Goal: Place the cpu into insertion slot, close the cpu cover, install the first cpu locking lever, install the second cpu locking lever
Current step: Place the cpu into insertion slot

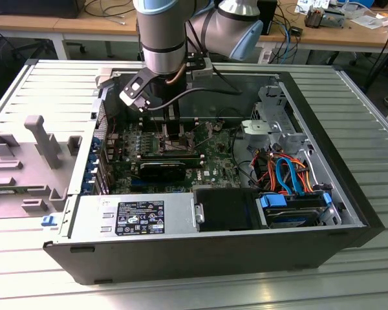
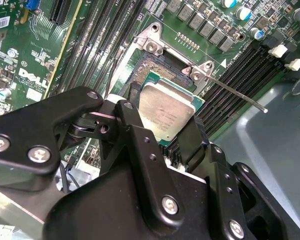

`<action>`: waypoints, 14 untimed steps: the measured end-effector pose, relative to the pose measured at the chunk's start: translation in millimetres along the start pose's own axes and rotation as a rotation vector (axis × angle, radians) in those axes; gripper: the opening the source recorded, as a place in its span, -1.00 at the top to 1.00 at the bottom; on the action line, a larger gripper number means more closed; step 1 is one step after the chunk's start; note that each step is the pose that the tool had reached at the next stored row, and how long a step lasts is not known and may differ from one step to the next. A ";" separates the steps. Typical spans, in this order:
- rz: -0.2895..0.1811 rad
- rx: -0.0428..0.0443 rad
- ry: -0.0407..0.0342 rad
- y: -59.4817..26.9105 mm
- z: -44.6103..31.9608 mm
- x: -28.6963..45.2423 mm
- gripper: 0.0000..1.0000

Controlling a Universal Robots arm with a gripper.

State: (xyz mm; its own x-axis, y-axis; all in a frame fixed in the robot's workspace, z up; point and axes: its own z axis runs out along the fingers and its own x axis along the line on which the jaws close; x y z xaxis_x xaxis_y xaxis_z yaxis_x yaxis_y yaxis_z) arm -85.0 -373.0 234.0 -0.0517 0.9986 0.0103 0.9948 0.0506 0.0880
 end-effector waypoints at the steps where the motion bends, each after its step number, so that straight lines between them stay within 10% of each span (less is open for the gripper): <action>1: 0.000 0.0000 0.0000 0.0 0.2 0.0 -0.09; 14: 0.000 0.0000 0.0000 -0.3 2.9 0.0 -0.09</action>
State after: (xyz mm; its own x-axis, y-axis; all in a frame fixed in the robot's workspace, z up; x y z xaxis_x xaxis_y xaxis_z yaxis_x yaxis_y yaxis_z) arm -85.0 -373.0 231.1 -0.0517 0.9986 0.0103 0.9948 0.0506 0.0880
